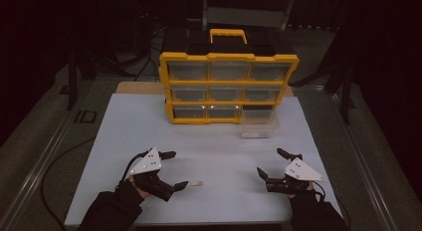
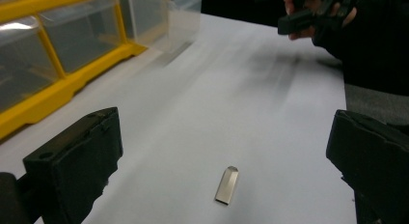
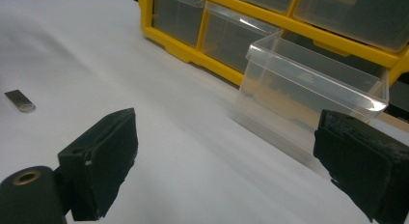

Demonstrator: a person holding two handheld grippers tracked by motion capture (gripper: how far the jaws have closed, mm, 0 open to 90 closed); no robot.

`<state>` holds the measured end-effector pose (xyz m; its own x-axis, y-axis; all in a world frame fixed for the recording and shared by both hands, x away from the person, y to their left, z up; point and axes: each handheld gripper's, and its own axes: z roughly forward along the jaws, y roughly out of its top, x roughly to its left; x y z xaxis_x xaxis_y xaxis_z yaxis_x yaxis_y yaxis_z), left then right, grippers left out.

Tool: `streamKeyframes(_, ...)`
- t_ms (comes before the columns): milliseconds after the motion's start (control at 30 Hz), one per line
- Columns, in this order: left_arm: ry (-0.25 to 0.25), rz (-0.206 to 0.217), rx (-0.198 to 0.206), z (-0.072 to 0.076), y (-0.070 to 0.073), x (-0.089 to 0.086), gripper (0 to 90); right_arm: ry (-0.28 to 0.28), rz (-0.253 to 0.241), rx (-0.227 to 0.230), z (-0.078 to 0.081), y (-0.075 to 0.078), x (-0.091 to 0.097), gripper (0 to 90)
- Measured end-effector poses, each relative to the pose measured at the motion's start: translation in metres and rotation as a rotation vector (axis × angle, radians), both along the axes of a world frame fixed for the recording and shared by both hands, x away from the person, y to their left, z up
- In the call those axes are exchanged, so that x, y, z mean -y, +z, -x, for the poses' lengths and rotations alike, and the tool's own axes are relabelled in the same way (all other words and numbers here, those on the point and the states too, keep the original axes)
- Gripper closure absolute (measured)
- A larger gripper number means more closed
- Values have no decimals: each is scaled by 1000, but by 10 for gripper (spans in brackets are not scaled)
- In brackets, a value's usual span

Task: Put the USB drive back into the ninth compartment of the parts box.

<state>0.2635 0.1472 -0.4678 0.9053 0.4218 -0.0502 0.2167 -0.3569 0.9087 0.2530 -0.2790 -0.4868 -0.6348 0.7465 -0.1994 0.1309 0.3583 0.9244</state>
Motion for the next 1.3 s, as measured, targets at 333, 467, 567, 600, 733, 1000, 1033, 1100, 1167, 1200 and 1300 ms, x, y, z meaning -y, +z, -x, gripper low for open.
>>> streamKeyframes(333,-15,-75,-35,-3,-19,16,0,11,-1,-5,0,-1,-1,83)
streamKeyframes(467,-31,-94,-47,-6,-24,20,0,12,0,-6,0,-1,-1,83)
streamKeyframes(567,-36,-111,-48,-7,-28,23,0,13,-1,-8,0,-2,-1,83)
streamKeyframes(600,-39,-115,-52,-8,-28,24,0,12,-1,-7,0,-2,-1,83)
streamKeyframes(733,-50,-137,-62,-9,-33,28,0,10,-1,-6,0,-1,-1,83)
streamKeyframes(1000,-44,-185,-54,-12,-38,35,0,10,-3,-8,0,-1,-1,83)
streamKeyframes(1033,-46,-187,-57,-13,-39,36,0,11,3,-7,0,-2,-1,83)
streamKeyframes(1100,-53,-192,-66,-14,-40,37,0,11,4,-6,0,-2,-1,83)
streamKeyframes(1167,-61,-201,-65,-14,-41,39,0,11,2,-8,0,-2,-1,83)
streamKeyframes(1200,-57,-210,-57,-14,-41,40,0,12,9,-6,0,-1,-1,83)
streamKeyframes(1300,-64,-221,-56,-15,-43,42,0,11,9,-6,0,-2,-1,83)
